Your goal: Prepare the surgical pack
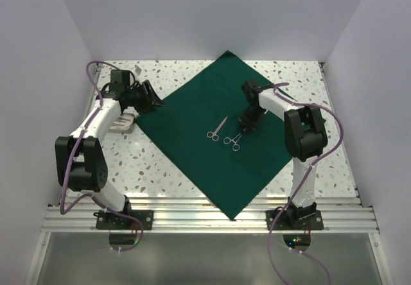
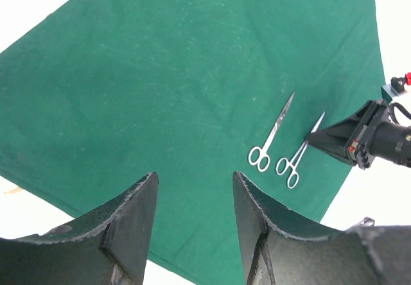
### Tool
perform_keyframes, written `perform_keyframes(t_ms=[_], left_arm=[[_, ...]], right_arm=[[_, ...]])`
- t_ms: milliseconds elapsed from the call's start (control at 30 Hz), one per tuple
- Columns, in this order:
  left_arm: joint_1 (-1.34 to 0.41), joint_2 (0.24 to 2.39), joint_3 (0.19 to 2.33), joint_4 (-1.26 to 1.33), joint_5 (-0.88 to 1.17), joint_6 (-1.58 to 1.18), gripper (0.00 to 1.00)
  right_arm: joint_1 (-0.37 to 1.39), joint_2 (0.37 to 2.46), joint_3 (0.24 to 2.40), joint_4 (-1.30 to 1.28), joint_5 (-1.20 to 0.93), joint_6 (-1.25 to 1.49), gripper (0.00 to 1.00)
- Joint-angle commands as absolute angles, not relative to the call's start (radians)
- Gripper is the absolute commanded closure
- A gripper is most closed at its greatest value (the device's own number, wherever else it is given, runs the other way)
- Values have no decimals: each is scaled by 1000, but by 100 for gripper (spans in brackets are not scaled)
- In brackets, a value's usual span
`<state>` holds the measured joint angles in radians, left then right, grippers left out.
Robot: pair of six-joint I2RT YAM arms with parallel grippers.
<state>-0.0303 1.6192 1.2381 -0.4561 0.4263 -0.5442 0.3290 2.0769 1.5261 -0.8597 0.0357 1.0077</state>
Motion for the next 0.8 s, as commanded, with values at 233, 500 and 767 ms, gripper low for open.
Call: perform_keyframes(t_ms=[233, 500, 767], left_arm=[[-75, 1611, 1289, -379, 606, -443, 34], [-213, 1620, 1262, -281, 733, -459, 25], [-368, 1710, 1247, -129, 839, -514, 22]], right_arm=[[339, 2034, 1542, -865, 22, 1003, 100], [347, 1878, 1457, -736, -21, 855, 100], [370, 1773, 1373, -608, -127, 749, 100]])
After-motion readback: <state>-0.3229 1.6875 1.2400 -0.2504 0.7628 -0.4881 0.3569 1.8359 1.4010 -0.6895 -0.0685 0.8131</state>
